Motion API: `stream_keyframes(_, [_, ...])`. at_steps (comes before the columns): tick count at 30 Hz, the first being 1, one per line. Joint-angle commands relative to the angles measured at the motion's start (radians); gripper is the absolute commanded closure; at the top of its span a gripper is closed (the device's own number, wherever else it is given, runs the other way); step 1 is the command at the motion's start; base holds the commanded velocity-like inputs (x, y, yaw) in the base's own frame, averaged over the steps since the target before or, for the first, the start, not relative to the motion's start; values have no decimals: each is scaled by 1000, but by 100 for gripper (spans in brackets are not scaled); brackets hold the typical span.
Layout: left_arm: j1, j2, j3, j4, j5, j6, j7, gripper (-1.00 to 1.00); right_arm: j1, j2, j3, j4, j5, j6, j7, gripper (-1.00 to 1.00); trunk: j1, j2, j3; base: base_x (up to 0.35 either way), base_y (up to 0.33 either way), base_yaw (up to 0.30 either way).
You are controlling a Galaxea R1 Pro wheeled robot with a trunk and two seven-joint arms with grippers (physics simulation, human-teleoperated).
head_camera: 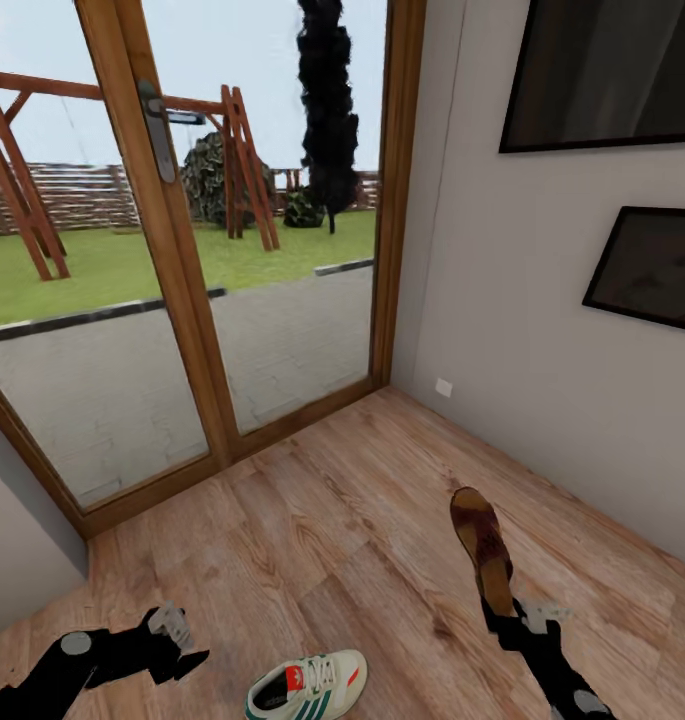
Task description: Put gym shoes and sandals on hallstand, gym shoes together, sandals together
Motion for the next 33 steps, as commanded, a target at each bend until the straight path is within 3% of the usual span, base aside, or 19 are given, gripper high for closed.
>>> stream_keyframes(1, [-15,-3,5,-1,-46,6,-23,-100,0,-1,-5,-23,-12,14,20,100,0,0,-1,0,0,0])
stream_keyframes(2, [-62,-12,7,0,-145,28,-67,-100,0,-5,-4,-114,4,87,71,100,0,0,-1,0,0,0])
stream_keyframes(3, [-95,-20,8,3,-196,50,-88,-100,0,-6,-4,-221,46,175,145,100,0,0,-1,0,0,0])
stream_keyframes(5, [-114,-26,6,8,-228,84,-100,-100,0,-7,-5,-399,117,306,253,100,0,0,-1,0,0,0])
stream_keyframes(10, [-117,-33,7,12,-239,97,-104,-100,0,-7,-7,-611,144,475,388,100,0,0,-1,0,0,0])
stream_keyframes(15, [-111,-35,6,13,-243,98,-104,-100,0,-8,-14,-729,148,587,491,100,0,0,-1,0,0,0])
stream_keyframes(23, [-110,-37,4,13,-240,97,-103,-100,0,-34,-14,-748,150,611,512,100,0,0,-1,0,0,0])
stream_keyframes(33, [-112,-49,6,11,-236,100,-104,-100,0,-38,-11,-745,151,610,513,100,0,0,-1,0,0,0])
